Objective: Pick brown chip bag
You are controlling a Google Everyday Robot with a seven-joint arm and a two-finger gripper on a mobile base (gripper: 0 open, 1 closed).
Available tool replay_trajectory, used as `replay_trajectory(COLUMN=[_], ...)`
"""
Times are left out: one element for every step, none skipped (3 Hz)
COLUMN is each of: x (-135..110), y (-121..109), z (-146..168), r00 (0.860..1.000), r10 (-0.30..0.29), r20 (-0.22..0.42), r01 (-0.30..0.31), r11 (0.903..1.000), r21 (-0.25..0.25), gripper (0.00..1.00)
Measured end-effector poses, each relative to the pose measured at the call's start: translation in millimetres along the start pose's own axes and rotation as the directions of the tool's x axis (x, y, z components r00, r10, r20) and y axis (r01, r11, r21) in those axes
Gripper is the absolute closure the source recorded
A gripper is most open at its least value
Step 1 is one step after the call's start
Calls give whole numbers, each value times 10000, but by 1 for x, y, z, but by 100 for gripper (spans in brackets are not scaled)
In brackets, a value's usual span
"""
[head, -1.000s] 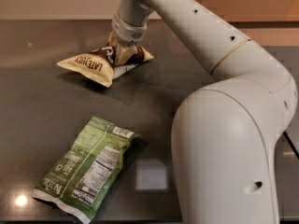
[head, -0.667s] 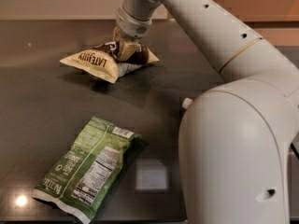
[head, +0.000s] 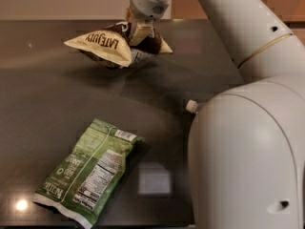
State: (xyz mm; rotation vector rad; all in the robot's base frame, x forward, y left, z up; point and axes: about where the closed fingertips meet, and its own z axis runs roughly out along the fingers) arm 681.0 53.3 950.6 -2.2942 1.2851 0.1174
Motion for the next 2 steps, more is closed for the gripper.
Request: replay_trajectory(x=[-3,-4], y=[-11,-17], z=[-54,-50], r00=[10000,10000], r10=[39,32], r20=[-38,-4], r01=[-36,-31], r11=[9977,9963], r21=[677,863], gripper=[100,100])
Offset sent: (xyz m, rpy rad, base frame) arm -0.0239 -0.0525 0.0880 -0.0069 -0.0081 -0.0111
